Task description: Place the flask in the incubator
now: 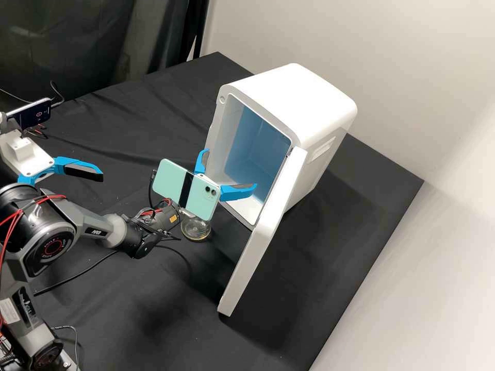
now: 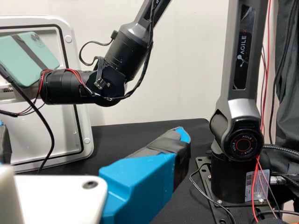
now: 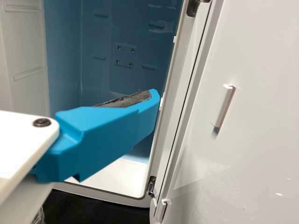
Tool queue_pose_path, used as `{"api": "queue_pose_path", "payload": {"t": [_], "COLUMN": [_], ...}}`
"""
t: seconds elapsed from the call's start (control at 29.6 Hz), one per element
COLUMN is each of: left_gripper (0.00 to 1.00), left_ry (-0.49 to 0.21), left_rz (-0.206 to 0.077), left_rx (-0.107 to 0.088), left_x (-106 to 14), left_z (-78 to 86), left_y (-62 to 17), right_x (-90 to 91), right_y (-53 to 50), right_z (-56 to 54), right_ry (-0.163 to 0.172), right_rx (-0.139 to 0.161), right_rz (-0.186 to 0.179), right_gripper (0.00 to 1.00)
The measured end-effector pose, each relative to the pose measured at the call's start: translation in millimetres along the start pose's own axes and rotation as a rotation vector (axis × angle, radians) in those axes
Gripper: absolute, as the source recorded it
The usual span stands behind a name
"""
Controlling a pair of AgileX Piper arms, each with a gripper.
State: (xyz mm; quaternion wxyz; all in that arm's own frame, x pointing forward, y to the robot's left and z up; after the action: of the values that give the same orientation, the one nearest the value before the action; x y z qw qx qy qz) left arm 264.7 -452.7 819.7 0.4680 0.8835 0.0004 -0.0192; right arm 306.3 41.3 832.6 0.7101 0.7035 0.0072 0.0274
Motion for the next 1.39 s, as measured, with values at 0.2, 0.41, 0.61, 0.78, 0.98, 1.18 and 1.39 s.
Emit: {"api": "queue_pose_path", "payload": {"t": [0.2, 0.41, 0.61, 0.78, 0.98, 1.18, 1.39], "left_gripper": [1.00, 1.00, 1.00, 1.00, 1.00, 1.00, 1.00], "left_ry": [0.024, 0.046, 0.055, 0.076, 0.147, 0.249, 0.314], "left_rz": [-0.042, -0.131, -0.152, -0.149, -0.139, -0.146, -0.152], "left_rx": [0.004, -0.006, -0.010, -0.013, -0.021, -0.051, -0.064], "left_x": [-30.1, -35.6, -33.7, -29.7, -23.9, -20.8, -19.8], "left_z": [-12.7, -15.5, -16.8, -21.6, -42.3, -70.5, -88.8], "left_y": [-31.6, -49.7, -54.8, -54.4, -53.1, -55.4, -56.3], "right_x": [0.0, 0.0, 0.0, 0.0, 0.0, 0.0, 0.0], "right_y": [0.0, 0.0, 0.0, 0.0, 0.0, 0.0, 0.0], "right_z": [0.0, 0.0, 0.0, 0.0, 0.0, 0.0, 0.0], "right_ry": [0.000, 0.000, 0.000, 0.000, 0.000, 0.000, 0.000], "right_rx": [0.000, 0.000, 0.000, 0.000, 0.000, 0.000, 0.000], "right_rz": [0.000, 0.000, 0.000, 0.000, 0.000, 0.000, 0.000], "right_gripper": [1.00, 1.00, 1.00, 1.00, 1.00, 1.00, 1.00]}}
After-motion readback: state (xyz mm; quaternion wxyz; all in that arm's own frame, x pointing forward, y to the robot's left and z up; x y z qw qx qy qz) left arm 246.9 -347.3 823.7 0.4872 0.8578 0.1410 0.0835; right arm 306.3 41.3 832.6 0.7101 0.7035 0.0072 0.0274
